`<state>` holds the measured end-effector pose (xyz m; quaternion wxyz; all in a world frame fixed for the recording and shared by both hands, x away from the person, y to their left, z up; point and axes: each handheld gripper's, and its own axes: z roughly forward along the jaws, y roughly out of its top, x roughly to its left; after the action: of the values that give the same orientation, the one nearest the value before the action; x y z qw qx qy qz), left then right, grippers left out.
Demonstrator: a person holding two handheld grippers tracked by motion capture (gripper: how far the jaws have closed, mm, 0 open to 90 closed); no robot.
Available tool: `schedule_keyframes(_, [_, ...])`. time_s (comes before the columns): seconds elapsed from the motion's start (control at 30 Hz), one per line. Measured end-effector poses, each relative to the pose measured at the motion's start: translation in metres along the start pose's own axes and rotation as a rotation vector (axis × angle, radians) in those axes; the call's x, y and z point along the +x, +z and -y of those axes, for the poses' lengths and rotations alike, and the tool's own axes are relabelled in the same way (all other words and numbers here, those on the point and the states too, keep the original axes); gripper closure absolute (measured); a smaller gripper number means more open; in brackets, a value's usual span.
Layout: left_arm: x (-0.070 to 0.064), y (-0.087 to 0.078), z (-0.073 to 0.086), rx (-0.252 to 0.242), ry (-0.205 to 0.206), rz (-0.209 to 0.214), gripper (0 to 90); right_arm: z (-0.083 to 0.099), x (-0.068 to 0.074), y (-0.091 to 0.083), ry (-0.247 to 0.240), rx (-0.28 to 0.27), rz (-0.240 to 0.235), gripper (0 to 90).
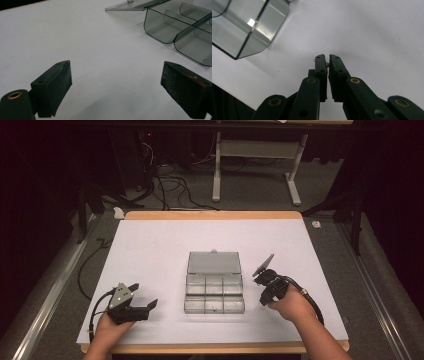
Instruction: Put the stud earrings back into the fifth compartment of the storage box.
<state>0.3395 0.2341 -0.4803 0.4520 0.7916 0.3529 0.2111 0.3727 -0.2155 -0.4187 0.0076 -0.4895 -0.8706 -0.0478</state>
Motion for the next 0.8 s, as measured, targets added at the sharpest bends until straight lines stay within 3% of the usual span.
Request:
schedule_keyframes(0.4, [0.002, 0.002, 0.001, 0.027, 0.007, -0.002, 8.9, -0.009, 0.010, -0.019, -0.040, -0.021, 0.002, 86.4])
schedule_keyframes(0.8, [0.001, 0.003, 0.001, 0.042, 0.005, 0.007, 9.8, -0.016, 0.021, -0.036, -0.049, -0.031, 0.006, 86.4])
